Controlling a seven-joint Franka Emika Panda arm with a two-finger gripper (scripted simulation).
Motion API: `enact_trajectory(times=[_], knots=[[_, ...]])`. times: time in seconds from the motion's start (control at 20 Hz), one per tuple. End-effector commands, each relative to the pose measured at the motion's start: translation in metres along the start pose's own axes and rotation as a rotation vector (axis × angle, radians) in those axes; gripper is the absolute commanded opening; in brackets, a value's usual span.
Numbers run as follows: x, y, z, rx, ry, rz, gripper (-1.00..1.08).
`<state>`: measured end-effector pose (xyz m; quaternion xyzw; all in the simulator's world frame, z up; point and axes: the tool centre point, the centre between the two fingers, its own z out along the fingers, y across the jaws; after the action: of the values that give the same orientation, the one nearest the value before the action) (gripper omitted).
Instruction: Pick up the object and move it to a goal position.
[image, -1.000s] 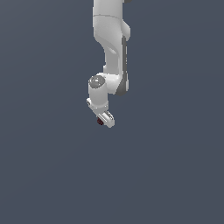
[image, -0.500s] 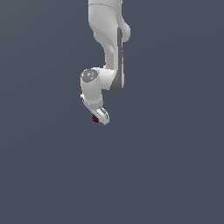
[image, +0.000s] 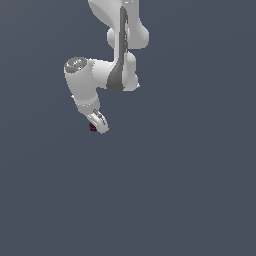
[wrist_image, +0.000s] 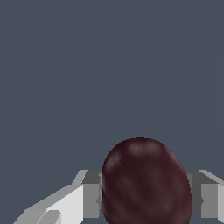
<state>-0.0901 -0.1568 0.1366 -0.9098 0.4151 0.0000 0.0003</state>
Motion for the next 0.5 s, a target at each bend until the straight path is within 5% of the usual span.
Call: enact_trajectory(times=[0.0, 0.45], knots=[[0.013, 0.01, -0.019, -0.001, 0.0, -0.001, -1.0], [0.043, 0.029, -0.06, -0.001, 0.0, -0.001, -1.0]])
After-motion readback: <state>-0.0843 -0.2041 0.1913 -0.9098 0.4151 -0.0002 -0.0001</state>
